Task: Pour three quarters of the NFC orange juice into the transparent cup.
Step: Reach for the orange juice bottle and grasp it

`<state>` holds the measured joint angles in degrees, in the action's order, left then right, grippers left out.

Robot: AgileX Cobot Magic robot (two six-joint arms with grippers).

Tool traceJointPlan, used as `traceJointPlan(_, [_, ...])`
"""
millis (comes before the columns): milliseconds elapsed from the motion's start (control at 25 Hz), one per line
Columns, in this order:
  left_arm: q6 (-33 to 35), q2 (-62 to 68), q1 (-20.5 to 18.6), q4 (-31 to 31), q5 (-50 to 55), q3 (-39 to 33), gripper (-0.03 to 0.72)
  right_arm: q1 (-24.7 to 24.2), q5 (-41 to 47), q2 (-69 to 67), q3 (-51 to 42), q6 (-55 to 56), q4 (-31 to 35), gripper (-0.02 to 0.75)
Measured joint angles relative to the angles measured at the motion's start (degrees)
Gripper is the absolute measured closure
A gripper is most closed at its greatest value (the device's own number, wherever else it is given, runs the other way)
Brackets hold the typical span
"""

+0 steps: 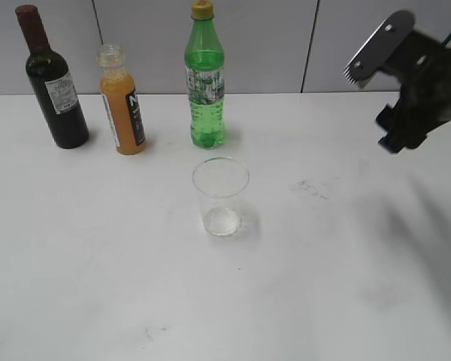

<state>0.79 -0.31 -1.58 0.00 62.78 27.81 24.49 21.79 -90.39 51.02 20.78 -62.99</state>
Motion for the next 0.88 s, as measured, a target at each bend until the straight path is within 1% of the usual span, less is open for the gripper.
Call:
traceJointPlan(160, [0.0, 0.0, 0.0, 0.0, 0.0, 0.0, 0.104, -4.7, 10.1, 0.1, 7.7, 7.4, 0.6, 0.145])
traceJointPlan(240, [0.0, 0.0, 0.0, 0.0, 0.0, 0.0, 0.104, -7.3, 12.6, 0.1, 12.2, 9.3, 4.5, 0.145])
traceJointPlan(280, [0.0, 0.0, 0.0, 0.0, 0.0, 0.0, 0.104, -8.5, 13.3, 0.1, 14.8, 8.4, 8.4, 0.145])
traceJointPlan(360, [0.0, 0.0, 0.0, 0.0, 0.0, 0.0, 0.104, -11.5, 14.1, 0.1, 19.7, 4.4, 18.3, 0.145])
traceJointPlan(480, [0.0, 0.0, 0.0, 0.0, 0.0, 0.0, 0.104, -16.1, 16.3, 0.0, 26.8, -3.0, 35.8, 0.145])
traceJointPlan(520, [0.0, 0.0, 0.0, 0.0, 0.0, 0.0, 0.104, -17.5, 17.7, -0.2, 29.3, -5.4, 39.9, 0.145])
traceJointPlan(600, [0.0, 0.0, 0.0, 0.0, 0.0, 0.0, 0.104, -21.1, 22.7, -1.4, 34.4, -10.1, 48.3, 0.145])
traceJointPlan(640, [0.0, 0.0, 0.0, 0.0, 0.0, 0.0, 0.104, -22.7, 25.9, -2.1, 36.4, -12.8, 51.8, 0.145])
traceJointPlan(720, [0.0, 0.0, 0.0, 0.0, 0.0, 0.0, 0.104, -25.5, 32.8, -4.2, 40.4, -18.6, 61.0, 0.145])
traceJointPlan(800, [0.0, 0.0, 0.0, 0.0, 0.0, 0.0, 0.104, -27.3, 40.1, -5.9, 42.5, -23.1, 68.2, 0.145])
traceJointPlan(880, [0.0, 0.0, 0.0, 0.0, 0.0, 0.0, 0.104, -27.6, 45.4, -6.7, 43.2, -25.4, 70.6, 0.145])
